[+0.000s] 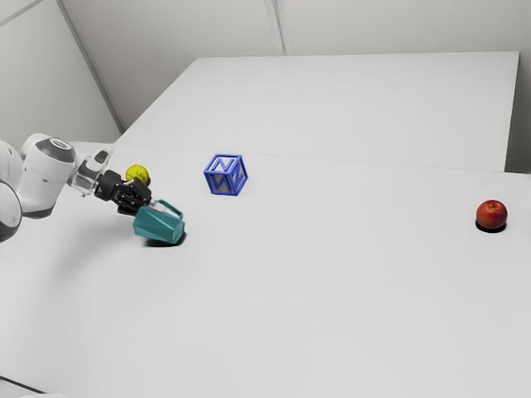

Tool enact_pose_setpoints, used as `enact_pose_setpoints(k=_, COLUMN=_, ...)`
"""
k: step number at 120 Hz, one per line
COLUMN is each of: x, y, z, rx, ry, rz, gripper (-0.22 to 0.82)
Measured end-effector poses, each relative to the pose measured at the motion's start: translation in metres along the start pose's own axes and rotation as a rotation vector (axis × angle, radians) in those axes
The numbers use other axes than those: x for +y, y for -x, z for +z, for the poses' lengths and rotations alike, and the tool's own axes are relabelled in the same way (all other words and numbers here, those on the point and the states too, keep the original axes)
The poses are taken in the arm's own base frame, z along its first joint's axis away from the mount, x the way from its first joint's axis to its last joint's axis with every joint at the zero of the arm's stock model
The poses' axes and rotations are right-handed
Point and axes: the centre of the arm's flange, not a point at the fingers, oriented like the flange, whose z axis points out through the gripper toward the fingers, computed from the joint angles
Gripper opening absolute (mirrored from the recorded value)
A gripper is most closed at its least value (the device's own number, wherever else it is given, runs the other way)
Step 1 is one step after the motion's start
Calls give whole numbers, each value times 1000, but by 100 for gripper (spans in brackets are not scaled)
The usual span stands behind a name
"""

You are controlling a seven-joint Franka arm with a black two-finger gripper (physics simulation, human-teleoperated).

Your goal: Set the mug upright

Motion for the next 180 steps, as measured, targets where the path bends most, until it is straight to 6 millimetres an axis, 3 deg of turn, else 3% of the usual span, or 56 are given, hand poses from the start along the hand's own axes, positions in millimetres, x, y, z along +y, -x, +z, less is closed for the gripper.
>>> enact_pose_setpoints(k=23, x=7, y=0, z=-3, rx=2, ry=-10, rz=24, gripper=-12)
enact_pose_setpoints(k=60, x=40, y=11, z=-18, rx=8, ry=-32, rz=69, gripper=-17)
enact_pose_setpoints(k=96, x=151, y=14, z=-21, rx=-86, ry=-190, rz=260, gripper=-18)
enact_pose_setpoints(k=118, x=207, y=32, z=-10, rx=-187, ry=-344, rz=328, gripper=-18)
enact_pose_setpoints(k=143, x=245, y=65, z=3, rx=-262, ry=-481, rz=326, gripper=-18)
enact_pose_setpoints(k=180, x=274, y=94, z=49, rx=-300, ry=-630, rz=290, gripper=-18)
